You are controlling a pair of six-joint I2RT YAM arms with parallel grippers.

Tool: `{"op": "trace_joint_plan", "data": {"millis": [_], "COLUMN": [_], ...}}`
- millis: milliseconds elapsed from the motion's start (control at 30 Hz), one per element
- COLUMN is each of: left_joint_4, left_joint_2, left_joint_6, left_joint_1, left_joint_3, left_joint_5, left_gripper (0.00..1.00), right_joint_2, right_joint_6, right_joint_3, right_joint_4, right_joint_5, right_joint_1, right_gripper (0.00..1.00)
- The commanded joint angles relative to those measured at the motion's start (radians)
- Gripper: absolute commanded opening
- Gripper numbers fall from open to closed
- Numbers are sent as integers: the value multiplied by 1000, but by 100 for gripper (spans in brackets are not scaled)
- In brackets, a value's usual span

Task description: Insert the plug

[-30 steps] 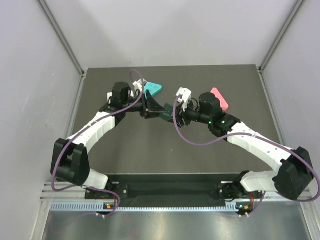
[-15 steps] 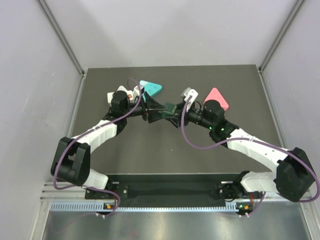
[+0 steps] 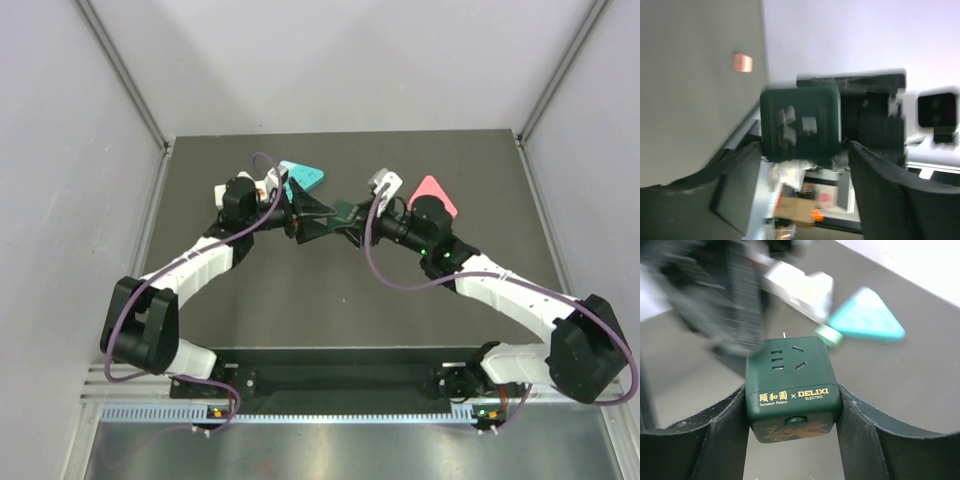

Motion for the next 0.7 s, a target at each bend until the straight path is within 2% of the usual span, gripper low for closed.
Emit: {"op": "trace_joint_plan", "data": {"millis": [0,33,167,267,467,500,667], "left_joint_4": [-250,-328,-419,-477,-764,-792,-889], "left_joint_2": [-37,-31,4,40,67,67,73], "left_joint_6": [289,323,452,531,818,847,982], "left_joint_1": [-2,3,13,15,13,12,10], "left_joint_3": [97,107,136,154,278,295,360], "left_joint_5": [-43,-51,-60,-61,-245,-276,-429], "left_gripper": [77,78,79,79,78,78,78], "right_joint_2": [-34,-35,-20,33,327,362,535], "right_joint_6": [-5,-5,-23,-73,-123,-123,-138], "right_joint_3": [68,74,77,133,382,452,583], "right_joint_4": [-148,-175,-283,-349,-565,-606,-662], "right_joint_5": [30,13,-14,45,268,288,370], "right_joint_1": [-134,-174,-399,-499,-613,-622,-653], "right_gripper": [0,0,0,0,0,0,0]}}
